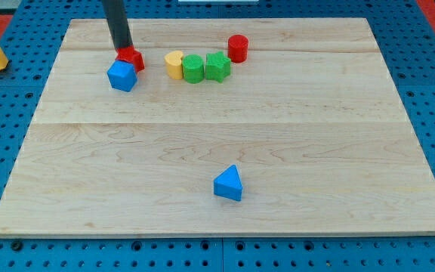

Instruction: Push the yellow heart close to the blue cube

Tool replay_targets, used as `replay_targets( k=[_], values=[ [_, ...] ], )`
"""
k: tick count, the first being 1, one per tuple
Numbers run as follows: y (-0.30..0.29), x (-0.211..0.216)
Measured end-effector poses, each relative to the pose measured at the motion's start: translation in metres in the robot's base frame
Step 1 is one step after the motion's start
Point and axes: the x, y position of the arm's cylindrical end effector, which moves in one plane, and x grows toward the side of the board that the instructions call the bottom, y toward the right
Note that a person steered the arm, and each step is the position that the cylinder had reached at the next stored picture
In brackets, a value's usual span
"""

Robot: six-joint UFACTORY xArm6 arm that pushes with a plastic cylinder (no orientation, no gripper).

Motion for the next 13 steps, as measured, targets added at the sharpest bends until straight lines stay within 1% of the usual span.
replay_targets(
  k=[1,3,5,6,8,9,10,11,12,13],
  values=[
    [0.001,-0.005],
    [-0.063,-0.015],
    [-0.076,-0.046],
    [-0.046,-0.041],
    [0.008,-0.05],
    [0.028,-0.032],
    [0.104,-0.029],
    [0.128,0.005],
    [0.109,0.032],
    [0.058,0.033]
  ],
)
